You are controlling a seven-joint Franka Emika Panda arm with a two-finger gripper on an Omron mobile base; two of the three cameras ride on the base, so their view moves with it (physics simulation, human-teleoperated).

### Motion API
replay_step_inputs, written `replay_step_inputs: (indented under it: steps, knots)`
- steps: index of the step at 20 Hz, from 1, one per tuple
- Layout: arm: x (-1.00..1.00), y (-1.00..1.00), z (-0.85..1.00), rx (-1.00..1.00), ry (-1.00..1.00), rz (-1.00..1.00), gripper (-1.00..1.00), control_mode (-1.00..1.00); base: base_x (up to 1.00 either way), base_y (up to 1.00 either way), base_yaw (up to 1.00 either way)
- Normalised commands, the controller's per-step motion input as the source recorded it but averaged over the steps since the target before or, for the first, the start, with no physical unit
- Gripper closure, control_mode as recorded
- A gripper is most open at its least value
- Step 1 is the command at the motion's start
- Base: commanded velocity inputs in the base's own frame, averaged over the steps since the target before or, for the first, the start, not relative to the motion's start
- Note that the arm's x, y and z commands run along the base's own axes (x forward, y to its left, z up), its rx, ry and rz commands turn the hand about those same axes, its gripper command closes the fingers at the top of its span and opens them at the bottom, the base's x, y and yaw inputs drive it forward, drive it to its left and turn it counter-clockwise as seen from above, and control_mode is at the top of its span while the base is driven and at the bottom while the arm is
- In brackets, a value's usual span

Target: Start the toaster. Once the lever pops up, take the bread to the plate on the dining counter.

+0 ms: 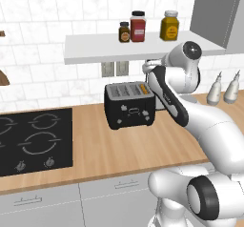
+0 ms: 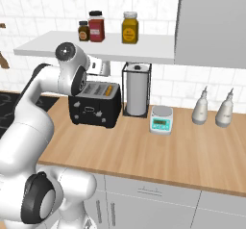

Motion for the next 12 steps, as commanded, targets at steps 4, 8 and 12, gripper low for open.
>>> replay_step_inputs:
  steps: [4,8,12]
  knots:
    - [0.00,0.00,0.00,0.00,0.00,0.00,-1.00,-1.00,0.00,0.00,0.00]
    - [0.00,0.00,0.00,0.00,0.00,0.00,-1.00,-1.00,0.00,0.00,0.00]
    - [0.00,0.00,0.00,0.00,0.00,0.00,-1.00,-1.00,0.00,0.00,0.00]
